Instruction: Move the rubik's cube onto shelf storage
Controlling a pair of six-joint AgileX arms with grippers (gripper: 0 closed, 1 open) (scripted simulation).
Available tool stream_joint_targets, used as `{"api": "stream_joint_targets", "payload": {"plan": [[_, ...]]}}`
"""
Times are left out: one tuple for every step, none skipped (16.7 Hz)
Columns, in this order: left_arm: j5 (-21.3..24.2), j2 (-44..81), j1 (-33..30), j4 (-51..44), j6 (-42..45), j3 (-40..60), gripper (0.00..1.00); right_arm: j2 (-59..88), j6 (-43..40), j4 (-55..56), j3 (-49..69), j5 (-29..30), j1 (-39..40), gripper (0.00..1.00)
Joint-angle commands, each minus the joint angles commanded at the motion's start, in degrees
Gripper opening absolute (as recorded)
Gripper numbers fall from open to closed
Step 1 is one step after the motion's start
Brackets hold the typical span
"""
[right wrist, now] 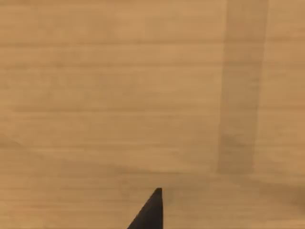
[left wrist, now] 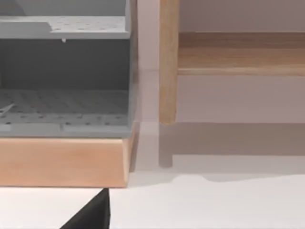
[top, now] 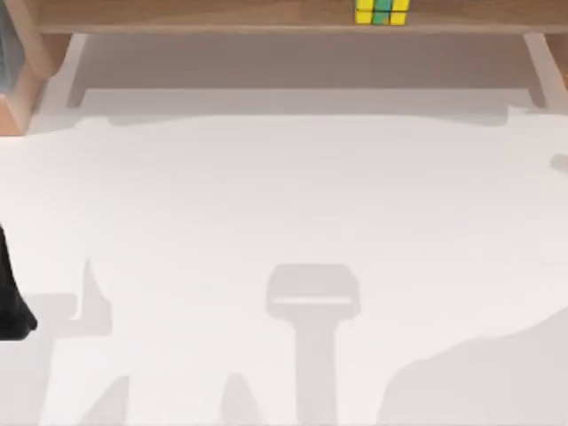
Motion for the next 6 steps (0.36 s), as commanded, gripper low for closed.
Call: {"api": "stream_joint_targets", "payload": {"plan": [[0.0, 0.0, 0.0, 0.0, 0.0, 0.0, 1.0, 0.0, 0.0, 0.0, 0.0, 0.0, 0.0, 1.0], [0.0, 0.0, 0.0, 0.0, 0.0, 0.0, 1.0, 0.0, 0.0, 0.0, 0.0, 0.0, 0.0, 1.0], [0.0, 0.0, 0.0, 0.0, 0.0, 0.0, 1.0, 0.0, 0.0, 0.0, 0.0, 0.0, 0.0, 1.0], [0.0, 0.0, 0.0, 0.0, 0.0, 0.0, 1.0, 0.0, 0.0, 0.0, 0.0, 0.0, 0.0, 1.0], [0.0, 0.0, 0.0, 0.0, 0.0, 0.0, 1.0, 0.0, 0.0, 0.0, 0.0, 0.0, 0.0, 1.0], [0.0, 0.0, 0.0, 0.0, 0.0, 0.0, 1.0, 0.0, 0.0, 0.0, 0.0, 0.0, 0.0, 1.0]]}}
